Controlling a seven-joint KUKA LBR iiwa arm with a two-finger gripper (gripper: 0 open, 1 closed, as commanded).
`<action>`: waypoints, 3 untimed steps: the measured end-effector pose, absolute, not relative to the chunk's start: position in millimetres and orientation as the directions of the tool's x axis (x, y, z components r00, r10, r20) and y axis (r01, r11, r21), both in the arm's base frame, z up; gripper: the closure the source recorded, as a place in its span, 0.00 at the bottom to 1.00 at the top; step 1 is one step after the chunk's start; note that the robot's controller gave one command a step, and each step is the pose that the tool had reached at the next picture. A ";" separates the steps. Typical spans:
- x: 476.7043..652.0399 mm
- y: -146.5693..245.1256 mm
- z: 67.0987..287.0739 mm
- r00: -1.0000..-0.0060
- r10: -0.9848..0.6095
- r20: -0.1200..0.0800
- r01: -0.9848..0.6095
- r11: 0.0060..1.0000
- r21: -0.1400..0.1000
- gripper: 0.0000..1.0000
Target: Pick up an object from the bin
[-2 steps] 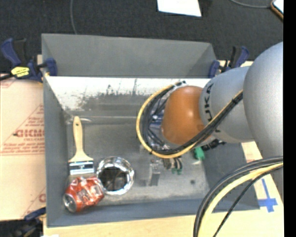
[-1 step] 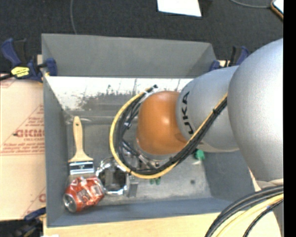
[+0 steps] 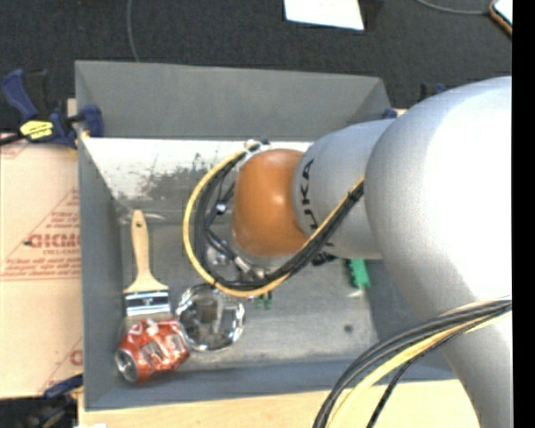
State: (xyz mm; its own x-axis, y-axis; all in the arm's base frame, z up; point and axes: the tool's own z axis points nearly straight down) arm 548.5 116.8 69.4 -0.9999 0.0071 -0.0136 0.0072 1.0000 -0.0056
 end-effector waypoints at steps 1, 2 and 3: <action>542.0 117.2 84.5 -1.000 0.006 -0.004 0.006 1.000 -0.007 0.00; 534.3 114.7 109.3 -1.000 -0.029 -0.013 -0.029 1.000 -0.005 0.00; 562.8 108.4 79.4 -0.991 -0.133 -0.015 -0.133 0.991 -0.006 1.00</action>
Offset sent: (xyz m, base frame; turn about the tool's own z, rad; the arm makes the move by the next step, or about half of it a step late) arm -0.0442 -0.0176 0.0006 -0.2789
